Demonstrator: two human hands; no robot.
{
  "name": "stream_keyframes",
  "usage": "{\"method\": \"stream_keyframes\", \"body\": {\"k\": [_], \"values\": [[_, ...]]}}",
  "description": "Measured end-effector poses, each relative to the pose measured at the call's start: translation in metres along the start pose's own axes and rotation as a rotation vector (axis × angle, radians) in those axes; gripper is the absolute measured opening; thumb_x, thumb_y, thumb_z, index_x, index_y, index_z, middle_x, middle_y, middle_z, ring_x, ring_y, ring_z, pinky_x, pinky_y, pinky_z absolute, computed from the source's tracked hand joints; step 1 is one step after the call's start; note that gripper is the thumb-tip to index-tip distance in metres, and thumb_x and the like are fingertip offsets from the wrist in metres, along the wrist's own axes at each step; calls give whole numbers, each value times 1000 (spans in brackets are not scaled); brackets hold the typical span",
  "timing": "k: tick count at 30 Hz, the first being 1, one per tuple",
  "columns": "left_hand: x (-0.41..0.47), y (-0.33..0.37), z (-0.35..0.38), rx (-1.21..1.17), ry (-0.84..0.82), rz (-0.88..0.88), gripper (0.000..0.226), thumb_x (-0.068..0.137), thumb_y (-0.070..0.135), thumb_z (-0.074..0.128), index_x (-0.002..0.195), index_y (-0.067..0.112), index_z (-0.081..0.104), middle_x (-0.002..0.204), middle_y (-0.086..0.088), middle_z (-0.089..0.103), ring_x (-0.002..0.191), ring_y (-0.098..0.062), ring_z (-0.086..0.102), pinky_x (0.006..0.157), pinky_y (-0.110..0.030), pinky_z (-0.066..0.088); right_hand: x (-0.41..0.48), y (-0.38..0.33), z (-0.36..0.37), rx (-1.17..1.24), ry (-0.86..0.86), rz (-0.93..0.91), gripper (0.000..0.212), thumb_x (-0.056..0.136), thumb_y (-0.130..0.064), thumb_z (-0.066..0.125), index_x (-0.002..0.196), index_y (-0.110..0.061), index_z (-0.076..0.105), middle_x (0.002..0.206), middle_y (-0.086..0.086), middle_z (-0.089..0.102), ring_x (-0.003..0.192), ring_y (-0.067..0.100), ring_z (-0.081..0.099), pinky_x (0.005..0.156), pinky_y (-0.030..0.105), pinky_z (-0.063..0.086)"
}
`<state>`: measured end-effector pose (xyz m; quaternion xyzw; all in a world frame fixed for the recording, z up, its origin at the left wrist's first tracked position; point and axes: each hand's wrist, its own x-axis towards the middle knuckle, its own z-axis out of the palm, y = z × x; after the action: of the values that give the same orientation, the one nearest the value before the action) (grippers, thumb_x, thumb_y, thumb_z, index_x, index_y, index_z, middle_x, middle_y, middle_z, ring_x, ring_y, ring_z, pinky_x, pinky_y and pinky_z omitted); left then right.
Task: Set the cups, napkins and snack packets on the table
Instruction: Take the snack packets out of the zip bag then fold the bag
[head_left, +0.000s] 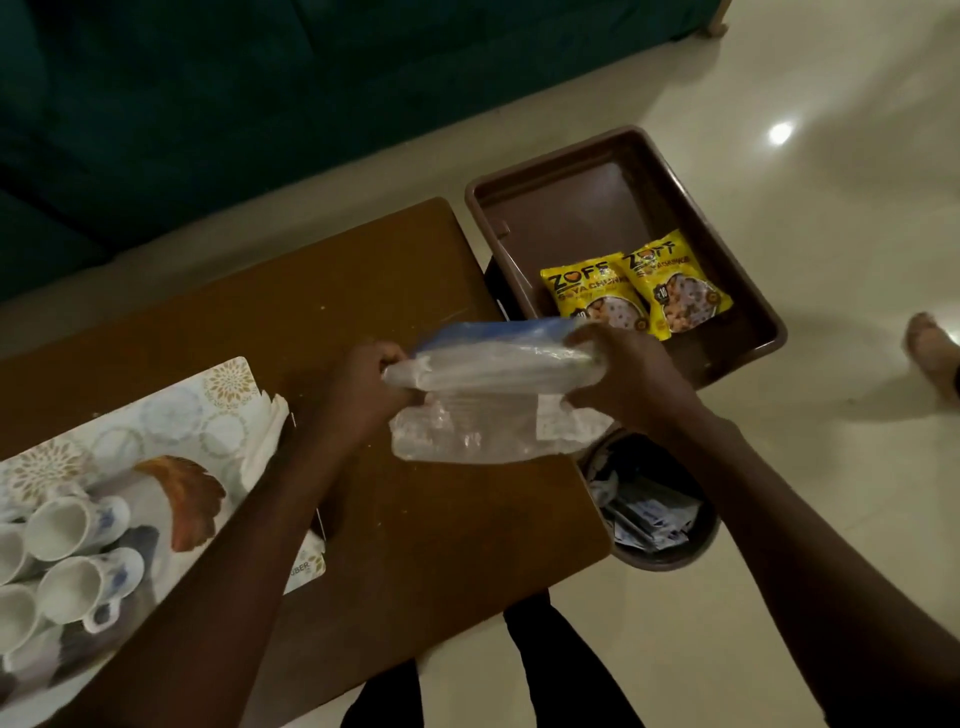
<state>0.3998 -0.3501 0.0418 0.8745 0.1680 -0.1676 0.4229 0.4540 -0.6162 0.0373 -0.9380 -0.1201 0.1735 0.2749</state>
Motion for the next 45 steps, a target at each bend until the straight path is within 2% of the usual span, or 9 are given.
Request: {"method": "stream_keyframes", "body": {"k": [5,9,11,18,25,29,32,37,45], "values": [[0,-13,0,46,16,202,32,67,8,85,88,-3,63,107,-7,49,96,-22,53,74,-27,42,-3,8,-20,21,146,-112,23,67,-26,83,83,-14,71,127,12,55,122,26,47,94,32,41],[-10,-9,10,-226,-66,-50,33,76,14,79,107,11,67,104,1,63,98,-19,63,79,-38,54,-5,-1,-11,321,143,12,20,81,-23,71,94,-8,67,93,12,70,82,25,69,61,36,58],[-12,-4,24,-169,-118,-122,9,83,13,72,86,20,68,89,-3,70,86,-21,67,79,-45,58,-9,-9,7,248,284,85,30,81,-21,71,106,-6,64,80,4,66,67,22,66,50,27,51],[-27,30,95,11,-113,-249,13,85,13,64,96,8,69,88,-10,72,77,-23,69,62,-32,56,-60,-30,74,-54,368,-15,19,76,-14,66,92,-17,56,104,4,56,77,20,59,51,26,43],[-46,32,124,-752,-480,-488,21,96,9,48,111,13,62,81,-2,75,73,-16,73,56,-25,58,-91,-7,74,513,223,39,37,84,-30,53,117,-16,63,117,-1,66,107,11,62,88,30,52],[-38,40,140,-1042,-679,-538,30,93,6,51,119,16,62,104,-10,73,90,-20,68,64,-30,53,-91,27,59,477,20,93,75,68,-61,73,132,-35,43,130,-14,53,117,1,53,93,22,49],[-26,47,158,-911,-827,-481,43,93,9,54,133,22,53,124,-10,65,110,-25,60,75,-38,48,-86,65,52,373,-96,53,80,71,-39,78,136,-42,32,140,-5,43,126,6,43,99,24,41],[-12,76,197,-376,-813,-329,40,97,17,48,136,24,50,132,-3,59,114,-19,58,86,-34,50,-99,115,59,224,263,78,50,83,-4,66,131,-11,54,123,11,66,111,12,54,93,-4,27],[-9,107,221,-360,-682,-288,27,97,13,49,122,12,59,99,-3,64,79,-12,59,65,-25,45,-119,203,65,159,392,621,55,74,-16,67,123,-30,46,105,5,69,94,30,64,73,30,46]]}}
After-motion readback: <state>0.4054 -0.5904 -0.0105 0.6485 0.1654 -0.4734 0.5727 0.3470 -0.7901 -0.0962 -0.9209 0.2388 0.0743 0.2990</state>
